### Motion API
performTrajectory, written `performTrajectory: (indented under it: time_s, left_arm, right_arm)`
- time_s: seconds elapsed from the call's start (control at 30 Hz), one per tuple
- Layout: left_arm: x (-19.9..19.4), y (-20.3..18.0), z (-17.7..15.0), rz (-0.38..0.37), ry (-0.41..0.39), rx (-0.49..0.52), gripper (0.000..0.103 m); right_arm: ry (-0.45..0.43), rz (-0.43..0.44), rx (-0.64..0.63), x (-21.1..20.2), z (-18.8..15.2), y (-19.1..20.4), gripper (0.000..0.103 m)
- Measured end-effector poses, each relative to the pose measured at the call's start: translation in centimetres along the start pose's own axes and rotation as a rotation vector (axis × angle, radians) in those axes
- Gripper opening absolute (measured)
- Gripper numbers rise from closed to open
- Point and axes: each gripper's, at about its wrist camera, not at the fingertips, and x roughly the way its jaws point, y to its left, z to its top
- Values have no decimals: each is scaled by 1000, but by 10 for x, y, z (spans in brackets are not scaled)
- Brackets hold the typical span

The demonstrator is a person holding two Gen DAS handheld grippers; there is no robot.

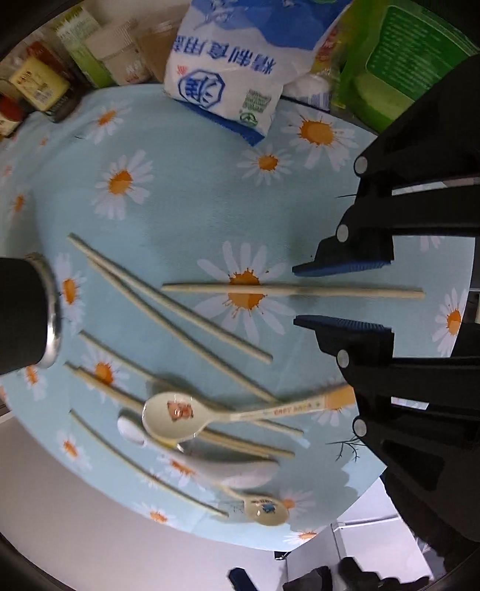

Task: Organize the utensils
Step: 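Lower the right tool onto a single wooden chopstick and close it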

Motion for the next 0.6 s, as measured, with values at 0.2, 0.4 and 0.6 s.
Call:
performTrajectory:
  time_s: [0.2,0.4,0.6]
  left_arm:
    - [5,9,4,6,8,-21,96]
    - [7,11,8,17,13,-18,96]
    - [13,14,12,20,30,-16,96]
  right_arm:
    - [92,-14,-14,9,13,-5,11]
    - [114,-41,-30,10,19,-8,8]
    - [119,-41,-22,15,20,1,6]
